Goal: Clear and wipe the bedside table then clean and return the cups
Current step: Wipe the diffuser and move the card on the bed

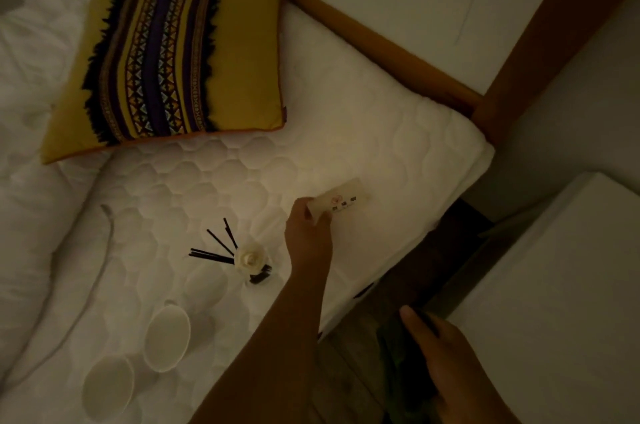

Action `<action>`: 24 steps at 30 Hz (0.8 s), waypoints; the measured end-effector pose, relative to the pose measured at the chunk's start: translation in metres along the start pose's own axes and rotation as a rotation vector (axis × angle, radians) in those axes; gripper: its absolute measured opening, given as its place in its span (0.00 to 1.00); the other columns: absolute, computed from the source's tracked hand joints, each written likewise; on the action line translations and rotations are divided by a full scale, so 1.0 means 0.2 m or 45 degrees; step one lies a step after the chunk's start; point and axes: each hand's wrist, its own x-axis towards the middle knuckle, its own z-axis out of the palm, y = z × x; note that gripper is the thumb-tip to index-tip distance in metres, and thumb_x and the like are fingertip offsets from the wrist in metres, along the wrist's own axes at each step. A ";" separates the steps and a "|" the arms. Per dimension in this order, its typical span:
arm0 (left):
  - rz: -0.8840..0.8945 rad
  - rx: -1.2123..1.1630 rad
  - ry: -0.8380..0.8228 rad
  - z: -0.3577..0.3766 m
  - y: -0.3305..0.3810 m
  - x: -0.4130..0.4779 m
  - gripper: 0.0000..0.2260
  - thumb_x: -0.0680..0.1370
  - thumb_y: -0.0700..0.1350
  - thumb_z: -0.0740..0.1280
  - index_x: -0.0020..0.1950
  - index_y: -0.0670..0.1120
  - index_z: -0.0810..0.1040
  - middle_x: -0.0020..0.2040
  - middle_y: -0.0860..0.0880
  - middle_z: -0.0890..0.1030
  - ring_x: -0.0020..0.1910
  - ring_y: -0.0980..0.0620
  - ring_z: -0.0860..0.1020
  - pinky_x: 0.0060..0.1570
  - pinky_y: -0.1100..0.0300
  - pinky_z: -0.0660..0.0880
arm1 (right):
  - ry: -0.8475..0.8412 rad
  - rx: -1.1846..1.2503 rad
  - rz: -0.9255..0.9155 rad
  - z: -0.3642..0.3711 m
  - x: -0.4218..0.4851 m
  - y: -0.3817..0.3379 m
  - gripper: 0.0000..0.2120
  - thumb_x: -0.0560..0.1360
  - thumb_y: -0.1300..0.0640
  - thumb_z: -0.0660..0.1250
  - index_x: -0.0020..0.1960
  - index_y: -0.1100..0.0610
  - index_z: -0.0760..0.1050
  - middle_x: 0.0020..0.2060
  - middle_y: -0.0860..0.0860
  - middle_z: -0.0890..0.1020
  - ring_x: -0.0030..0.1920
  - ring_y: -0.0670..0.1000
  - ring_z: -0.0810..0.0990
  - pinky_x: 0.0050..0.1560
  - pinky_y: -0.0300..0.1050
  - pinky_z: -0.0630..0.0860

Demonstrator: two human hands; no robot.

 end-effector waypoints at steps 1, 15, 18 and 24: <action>-0.025 -0.042 -0.008 0.00 0.00 -0.02 0.06 0.77 0.44 0.69 0.52 0.51 0.75 0.46 0.56 0.79 0.50 0.52 0.80 0.41 0.68 0.74 | 0.028 -0.006 -0.034 0.00 0.01 -0.01 0.27 0.69 0.39 0.68 0.65 0.50 0.75 0.67 0.54 0.75 0.63 0.55 0.75 0.68 0.54 0.69; -0.045 -0.478 -0.603 -0.15 0.27 -0.55 0.09 0.80 0.38 0.63 0.48 0.46 0.82 0.40 0.45 0.85 0.38 0.47 0.84 0.36 0.57 0.80 | 0.559 -0.899 -1.494 0.15 0.03 -0.47 0.14 0.76 0.43 0.61 0.47 0.54 0.73 0.40 0.48 0.78 0.44 0.46 0.76 0.64 0.49 0.71; -0.058 -0.502 -0.573 -0.24 0.26 -0.63 0.09 0.79 0.35 0.64 0.46 0.44 0.82 0.38 0.47 0.85 0.36 0.51 0.84 0.33 0.64 0.78 | 0.588 -0.977 -1.680 0.17 0.05 -0.42 0.15 0.77 0.45 0.61 0.40 0.55 0.69 0.32 0.47 0.72 0.35 0.49 0.72 0.57 0.51 0.74; -0.275 -0.636 -0.570 -0.37 0.19 -0.68 0.08 0.78 0.41 0.66 0.55 0.46 0.80 0.48 0.49 0.86 0.48 0.51 0.84 0.46 0.57 0.82 | 0.560 -0.737 -1.412 0.03 0.09 -0.42 0.12 0.79 0.47 0.60 0.40 0.52 0.65 0.28 0.47 0.71 0.28 0.48 0.73 0.26 0.48 0.73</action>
